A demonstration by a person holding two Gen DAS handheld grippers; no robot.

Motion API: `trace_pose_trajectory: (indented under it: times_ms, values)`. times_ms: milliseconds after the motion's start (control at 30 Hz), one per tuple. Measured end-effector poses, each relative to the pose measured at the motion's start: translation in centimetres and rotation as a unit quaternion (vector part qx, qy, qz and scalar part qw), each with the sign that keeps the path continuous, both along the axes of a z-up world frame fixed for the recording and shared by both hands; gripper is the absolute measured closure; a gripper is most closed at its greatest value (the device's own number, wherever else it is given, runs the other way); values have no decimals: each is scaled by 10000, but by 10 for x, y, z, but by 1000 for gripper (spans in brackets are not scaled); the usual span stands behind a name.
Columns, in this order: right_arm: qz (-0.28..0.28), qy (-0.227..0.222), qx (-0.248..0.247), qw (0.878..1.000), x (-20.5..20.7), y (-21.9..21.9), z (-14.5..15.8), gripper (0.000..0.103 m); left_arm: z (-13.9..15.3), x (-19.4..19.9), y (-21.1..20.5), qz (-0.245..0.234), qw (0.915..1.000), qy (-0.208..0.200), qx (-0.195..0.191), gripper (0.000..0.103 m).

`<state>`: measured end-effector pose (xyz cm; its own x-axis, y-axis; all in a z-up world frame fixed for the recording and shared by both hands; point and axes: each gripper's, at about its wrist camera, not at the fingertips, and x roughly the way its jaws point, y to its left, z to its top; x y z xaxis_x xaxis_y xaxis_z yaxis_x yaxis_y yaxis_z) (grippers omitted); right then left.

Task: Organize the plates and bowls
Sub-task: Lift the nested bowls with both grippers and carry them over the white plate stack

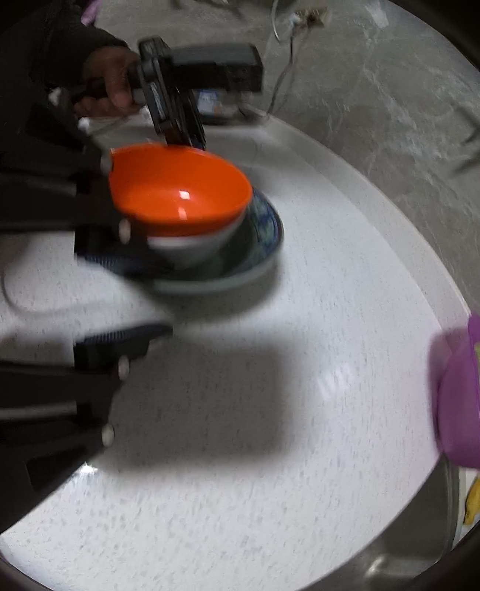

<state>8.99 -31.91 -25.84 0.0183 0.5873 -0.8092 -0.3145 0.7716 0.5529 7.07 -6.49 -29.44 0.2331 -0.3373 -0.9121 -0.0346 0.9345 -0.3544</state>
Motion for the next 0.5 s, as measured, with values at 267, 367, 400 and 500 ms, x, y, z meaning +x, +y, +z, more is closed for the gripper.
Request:
trace_pose_trajectory:
  times_ms: [267, 367, 400, 500]
  values:
    - [-441, 339, -61, 9984, 6, 3, -1, 94, -1, 11, -14, -211, 9995, 196, -146, 96]
    - [-612, 510, -57, 9968, 8, 3, -2, 93, -3, 11, -11, -99, 9992, 287, -254, 97]
    - [-666, 557, -85, 9962, 9, 3, -2, 93, -3, 12, -10, -62, 9991, 313, -277, 97]
    - [-722, 629, -180, 9952, 11, 6, -1, 93, -5, 14, -6, 32, 9984, 413, -394, 98]
